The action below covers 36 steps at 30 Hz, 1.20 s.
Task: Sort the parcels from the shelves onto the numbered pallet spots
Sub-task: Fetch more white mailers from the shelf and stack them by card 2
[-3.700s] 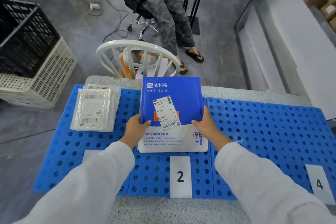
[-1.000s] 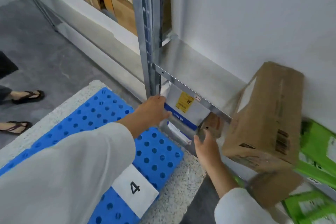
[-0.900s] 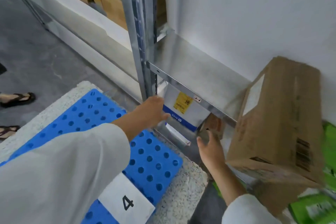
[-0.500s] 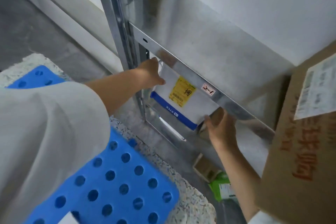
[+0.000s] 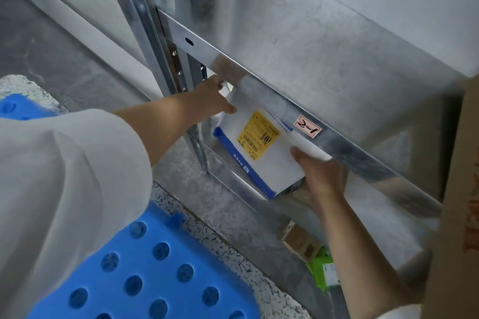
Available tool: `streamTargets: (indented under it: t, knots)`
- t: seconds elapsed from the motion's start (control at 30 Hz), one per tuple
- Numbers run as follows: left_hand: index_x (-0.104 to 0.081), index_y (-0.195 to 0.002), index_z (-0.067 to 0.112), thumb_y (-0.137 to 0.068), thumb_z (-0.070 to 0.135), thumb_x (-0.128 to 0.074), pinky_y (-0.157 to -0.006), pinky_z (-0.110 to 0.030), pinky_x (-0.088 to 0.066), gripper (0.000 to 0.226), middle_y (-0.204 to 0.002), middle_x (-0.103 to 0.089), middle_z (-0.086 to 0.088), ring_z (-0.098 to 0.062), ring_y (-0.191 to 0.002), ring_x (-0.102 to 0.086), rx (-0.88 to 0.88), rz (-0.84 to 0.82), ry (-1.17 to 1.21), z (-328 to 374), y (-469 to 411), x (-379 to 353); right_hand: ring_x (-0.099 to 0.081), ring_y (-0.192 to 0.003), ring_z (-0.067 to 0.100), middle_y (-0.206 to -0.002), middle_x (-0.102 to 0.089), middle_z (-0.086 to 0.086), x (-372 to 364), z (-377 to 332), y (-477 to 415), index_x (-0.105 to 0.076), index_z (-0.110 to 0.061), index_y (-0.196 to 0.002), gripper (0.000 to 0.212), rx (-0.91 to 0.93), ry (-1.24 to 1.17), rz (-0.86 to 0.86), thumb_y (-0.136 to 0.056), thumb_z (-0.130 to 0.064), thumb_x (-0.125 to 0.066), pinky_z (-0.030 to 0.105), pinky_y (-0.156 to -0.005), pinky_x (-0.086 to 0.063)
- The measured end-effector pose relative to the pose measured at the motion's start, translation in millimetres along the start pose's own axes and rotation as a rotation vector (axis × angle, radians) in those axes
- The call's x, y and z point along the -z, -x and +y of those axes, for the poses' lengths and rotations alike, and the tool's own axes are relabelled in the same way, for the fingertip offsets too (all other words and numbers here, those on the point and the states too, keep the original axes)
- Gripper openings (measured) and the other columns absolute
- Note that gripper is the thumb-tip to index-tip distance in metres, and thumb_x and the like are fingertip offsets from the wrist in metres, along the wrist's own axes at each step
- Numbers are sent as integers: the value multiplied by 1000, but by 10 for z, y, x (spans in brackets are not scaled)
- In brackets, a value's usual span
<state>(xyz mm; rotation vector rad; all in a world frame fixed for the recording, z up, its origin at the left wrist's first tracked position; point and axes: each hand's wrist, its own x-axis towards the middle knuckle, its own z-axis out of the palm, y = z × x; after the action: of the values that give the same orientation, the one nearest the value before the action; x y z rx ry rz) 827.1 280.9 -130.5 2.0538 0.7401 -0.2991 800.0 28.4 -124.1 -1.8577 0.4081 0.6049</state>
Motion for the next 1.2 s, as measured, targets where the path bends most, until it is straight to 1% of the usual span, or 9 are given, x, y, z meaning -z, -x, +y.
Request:
streamTargets:
  t: [0.13,0.33,0.4,0.5,0.67,0.83,1.0,1.1,1.2]
  knots:
    - [-41,-139,8,-74,10,-82,-102,-31,-40,77,-133,-52,-3,-23,-123,-50,-51,22,11,-86,40,106,-61,-72,9,-78,-60,-10,-149,103,38,-49,-28,-74,28,114,-79,23,-84,-24,-74,41,-88,-56]
    - [-59,-121,10,-62,18,-89,-99,-47,-49,67,-118,-66,-6,-27,-111,-61,-124,-56,-99,-317,191,271,-68,-97,5,-101,-71,-11,-324,411,230,-64,-28,-102,38,335,-187,64,-75,-8,-81,35,-89,-55]
    - [-61,-119,9,-55,32,-90,-95,-47,-52,74,-115,-66,-7,-27,-107,-62,-115,-12,-189,-329,269,309,-68,-90,-2,-90,-71,-18,-303,492,321,-65,-31,-89,34,369,-208,89,-74,-5,-81,28,-85,-54]
    - [-68,-103,3,-61,20,-90,-88,-47,-56,51,-101,-72,-12,-29,-96,-68,-64,31,-153,-308,451,473,-67,-74,-7,-69,-69,-25,-269,449,529,-65,-32,-72,31,389,-165,96,-74,-6,-82,21,-73,-51]
    - [-67,-90,0,-72,7,-82,-74,-30,-58,25,-87,-71,-11,-20,-82,-71,-41,149,-88,-350,953,834,-65,-73,-13,-68,-67,-32,-254,170,954,-67,-35,-73,37,441,-185,-53,-81,0,-73,4,-63,-47]
    - [-68,-80,-6,-73,9,-81,-66,-23,-53,21,-70,-67,-10,-3,-59,-65,-58,252,-46,-251,1440,1186,-66,-71,-11,-69,-69,-29,-279,-134,1577,-69,-33,-65,44,467,-259,-62,-85,6,-67,4,-59,-48]
    - [-67,-85,-5,-73,15,-82,-66,-28,-44,27,-79,-65,-8,-18,-73,-58,-186,411,0,231,2178,1794,-67,-75,-3,-70,-71,-22,-311,-679,2241,-67,-31,-76,26,544,-329,-51,-84,-7,-72,7,-62,-49]
    - [-68,-91,-5,-71,19,-84,-78,-41,-51,35,-90,-72,-17,-17,-78,-59,-225,464,45,452,2649,2274,-63,-87,6,-93,-67,-8,-216,-1166,2720,-64,-30,-88,15,585,-304,-53,-85,-19,-74,1,-66,-42]
    - [-69,-96,-1,-71,22,-84,-86,-42,-51,37,-98,-72,-19,-25,-91,-67,-273,509,69,641,3196,2699,-65,-75,-9,-76,-71,-17,-95,-1620,3107,-63,-31,-80,24,676,-326,-129,-83,-10,-74,6,-66,-47]
